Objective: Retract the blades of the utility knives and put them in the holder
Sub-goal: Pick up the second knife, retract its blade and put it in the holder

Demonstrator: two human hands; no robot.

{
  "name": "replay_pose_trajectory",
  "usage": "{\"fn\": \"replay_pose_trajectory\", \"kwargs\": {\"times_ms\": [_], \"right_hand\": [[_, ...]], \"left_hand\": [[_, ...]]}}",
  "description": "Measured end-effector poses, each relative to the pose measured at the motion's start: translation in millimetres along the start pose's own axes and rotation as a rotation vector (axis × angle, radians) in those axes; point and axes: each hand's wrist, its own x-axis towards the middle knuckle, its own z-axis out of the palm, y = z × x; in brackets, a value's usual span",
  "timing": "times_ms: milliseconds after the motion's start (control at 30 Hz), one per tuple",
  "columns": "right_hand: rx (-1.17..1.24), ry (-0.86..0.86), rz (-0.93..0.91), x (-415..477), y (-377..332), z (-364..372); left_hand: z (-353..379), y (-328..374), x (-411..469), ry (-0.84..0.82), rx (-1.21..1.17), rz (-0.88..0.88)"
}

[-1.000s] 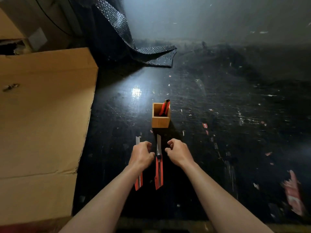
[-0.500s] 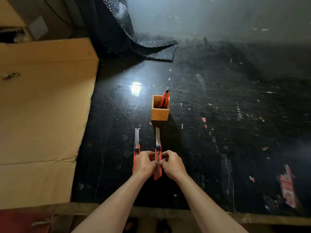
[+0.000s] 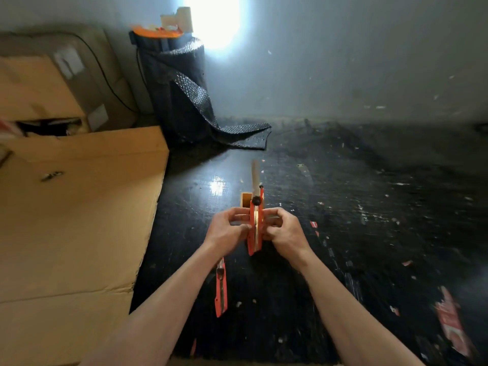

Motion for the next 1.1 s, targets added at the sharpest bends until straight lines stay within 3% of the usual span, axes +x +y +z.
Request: {"fn": "replay_pose_trajectory", "kwargs": {"times_ms": [233, 500, 833, 1100], "right_hand": [[0.007, 0.025, -0.205, 14.3, -89.3, -12.9], [-0.325, 0.225, -0.488, 29.7, -162.9, -17.3], [-0.321, 0.217, -0.508, 24.1, -169.7, -19.9], [-0.345, 0.157, -0.499, 18.6, -165.9, -21.1]], "left_hand": [[-20.9, 87.4, 4.7, -0.084, -0.183, 0.157], [-26.4, 146.5, -5.2, -0.078, -0.132, 0.303], [-32.5, 156.0, -10.6, -0.067, -0.084, 0.362], [-34.9, 168.9, -4.7, -0.06, -0.181, 0.346]]}}
